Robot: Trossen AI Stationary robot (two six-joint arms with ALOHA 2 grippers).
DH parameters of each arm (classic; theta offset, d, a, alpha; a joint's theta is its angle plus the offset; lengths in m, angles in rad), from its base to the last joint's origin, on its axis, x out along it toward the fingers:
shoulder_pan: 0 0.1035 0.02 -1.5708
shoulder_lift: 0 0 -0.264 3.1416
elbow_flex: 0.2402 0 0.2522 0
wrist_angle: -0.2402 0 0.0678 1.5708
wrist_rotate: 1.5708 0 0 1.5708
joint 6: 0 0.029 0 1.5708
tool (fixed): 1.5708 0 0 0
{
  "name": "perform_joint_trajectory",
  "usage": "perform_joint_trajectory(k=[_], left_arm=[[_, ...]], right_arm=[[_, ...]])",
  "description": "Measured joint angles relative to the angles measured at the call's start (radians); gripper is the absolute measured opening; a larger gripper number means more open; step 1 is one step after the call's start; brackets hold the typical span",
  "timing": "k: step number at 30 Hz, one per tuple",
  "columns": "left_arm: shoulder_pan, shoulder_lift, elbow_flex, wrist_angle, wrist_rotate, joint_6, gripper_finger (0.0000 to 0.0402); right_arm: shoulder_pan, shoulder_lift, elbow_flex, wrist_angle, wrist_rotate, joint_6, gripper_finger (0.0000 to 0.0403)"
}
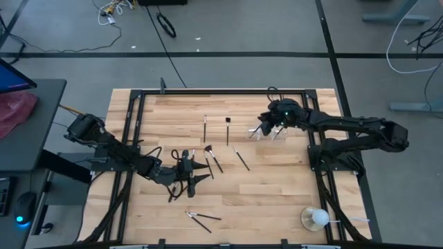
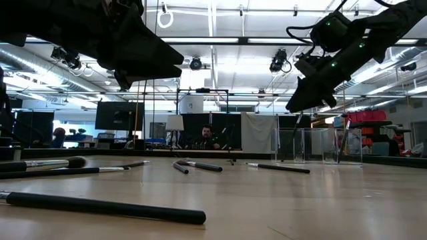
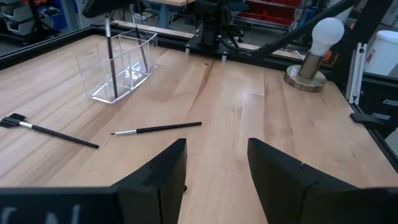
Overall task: Put items in baskets/containers
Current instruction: Put the black eyeshadow brush into the transparent organizer, then put the black powder brush into the transparent organizer
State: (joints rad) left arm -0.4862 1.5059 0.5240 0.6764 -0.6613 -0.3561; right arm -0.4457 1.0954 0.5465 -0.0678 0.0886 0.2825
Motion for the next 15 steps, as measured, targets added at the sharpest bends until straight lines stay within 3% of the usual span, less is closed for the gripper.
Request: perform_joint_trajectory(k=[6,10,15], left_arm=[[0.0,0.0,0.0,0.0,0.0,0.0,0.0177],[0.0,0.0,0.0,0.0,0.0,0.001,0.0177],[-0.002,0.0,0.0,-0.001,0.01,0.012,0.0177]], right_arm=[[-0.016,-0.007,0.0,0.101,0.111,-0.104,0.0142],[0.021,-0.029,0.0,0.155,0.06,-0.109,0.0143],[0.198,-0.034,0.0,0.175,-0.02,-0.08,0.0131]])
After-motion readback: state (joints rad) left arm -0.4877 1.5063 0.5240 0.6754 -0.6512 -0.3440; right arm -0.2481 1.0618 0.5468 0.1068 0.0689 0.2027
